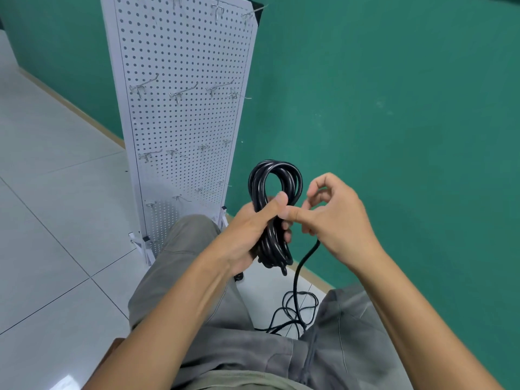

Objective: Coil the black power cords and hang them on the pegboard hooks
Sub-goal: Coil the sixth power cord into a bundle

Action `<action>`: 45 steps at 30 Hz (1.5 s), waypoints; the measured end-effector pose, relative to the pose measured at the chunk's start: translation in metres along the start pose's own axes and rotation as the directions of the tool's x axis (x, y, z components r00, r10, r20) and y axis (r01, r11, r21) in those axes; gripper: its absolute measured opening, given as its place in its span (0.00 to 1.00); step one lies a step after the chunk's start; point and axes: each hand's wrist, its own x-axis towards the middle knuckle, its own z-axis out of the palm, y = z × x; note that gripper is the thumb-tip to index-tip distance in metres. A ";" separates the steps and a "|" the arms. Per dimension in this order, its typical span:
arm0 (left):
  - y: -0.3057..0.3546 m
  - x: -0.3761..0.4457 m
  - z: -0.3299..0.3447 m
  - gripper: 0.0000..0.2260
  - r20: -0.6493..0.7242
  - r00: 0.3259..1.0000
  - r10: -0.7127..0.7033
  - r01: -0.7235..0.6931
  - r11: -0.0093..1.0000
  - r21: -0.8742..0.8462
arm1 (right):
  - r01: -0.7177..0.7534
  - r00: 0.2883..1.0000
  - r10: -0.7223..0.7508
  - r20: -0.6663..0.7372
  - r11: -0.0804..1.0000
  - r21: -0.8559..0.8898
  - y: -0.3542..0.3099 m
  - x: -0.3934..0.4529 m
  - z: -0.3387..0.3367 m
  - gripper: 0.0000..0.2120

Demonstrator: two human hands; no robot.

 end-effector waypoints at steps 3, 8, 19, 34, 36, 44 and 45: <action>0.003 -0.001 -0.004 0.10 0.107 0.994 -0.028 0.038 0.994 -0.100 | 0.011 0.998 -0.013 0.066 0.999 0.030 0.001 -0.002 0.002 0.17; 0.003 0.001 -0.011 0.11 0.093 0.991 -0.092 0.112 0.961 -0.253 | -0.005 0.986 -0.027 0.164 0.981 0.193 0.013 -0.007 -0.002 0.08; 0.018 -0.003 -0.022 0.09 0.011 0.993 -0.119 0.120 0.990 -0.076 | 0.036 0.994 -0.066 0.083 0.946 0.322 0.026 -0.028 -0.012 0.09; -0.001 -0.004 0.017 0.03 0.106 0.986 -0.130 0.121 0.989 0.091 | 0.202 0.978 -0.200 -0.057 0.979 0.035 -0.012 -0.011 0.007 0.12; -0.003 -0.004 0.014 0.06 0.095 0.984 -0.153 0.147 0.987 0.072 | 0.192 0.981 -0.189 -0.045 0.980 0.060 -0.011 -0.007 0.010 0.12; -0.007 -0.003 0.013 0.03 0.050 0.985 -0.165 0.168 0.984 -0.067 | 0.129 0.990 -0.132 0.052 0.990 0.062 -0.007 0.010 0.019 0.10; -0.009 -0.002 0.013 0.04 0.031 0.986 -0.166 0.168 0.983 -0.073 | 0.099 0.991 -0.106 0.078 0.991 0.093 -0.004 0.013 0.018 0.09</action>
